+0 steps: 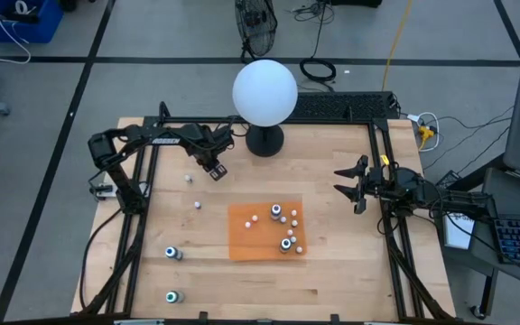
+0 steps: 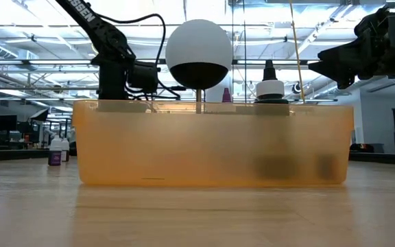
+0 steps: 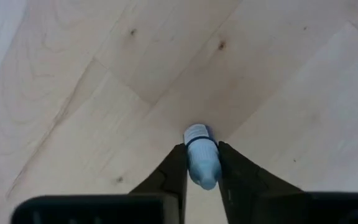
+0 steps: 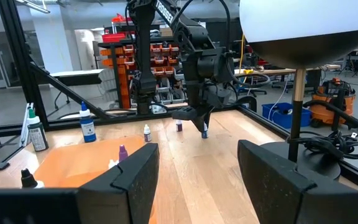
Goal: Pick & Place food coloring
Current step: Put the small blue food coloring bottle into the orange container
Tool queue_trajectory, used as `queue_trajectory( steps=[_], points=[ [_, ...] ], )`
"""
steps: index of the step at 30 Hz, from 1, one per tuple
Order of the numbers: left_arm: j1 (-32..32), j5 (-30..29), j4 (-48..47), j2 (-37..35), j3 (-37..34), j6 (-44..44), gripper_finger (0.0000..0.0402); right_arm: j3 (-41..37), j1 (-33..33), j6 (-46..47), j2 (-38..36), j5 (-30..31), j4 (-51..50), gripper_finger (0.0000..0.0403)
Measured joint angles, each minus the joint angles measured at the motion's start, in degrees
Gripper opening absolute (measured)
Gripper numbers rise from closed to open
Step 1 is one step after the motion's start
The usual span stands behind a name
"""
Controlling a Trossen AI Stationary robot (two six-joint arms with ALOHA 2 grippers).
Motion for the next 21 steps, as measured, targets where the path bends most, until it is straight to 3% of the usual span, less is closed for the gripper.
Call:
queue_trajectory(
  steps=[9,14,21],
  points=[
    [-5.85,0.96,-8.78,-4.75,3.93,0.34,0.006,0.02,0.01,-0.02,0.0,0.01,0.0,0.0208],
    [-15.1,0.32,-15.36,-8.56,10.27,-4.29,0.006,0.0,0.0,-0.01,0.0,0.0,0.02,0.0208],
    [-30.04,-1.06,-18.14,-6.06,21.08,-9.69,0.006,0.02,0.02,0.0,0.0,0.0,0.11,0.0208]
  ],
)
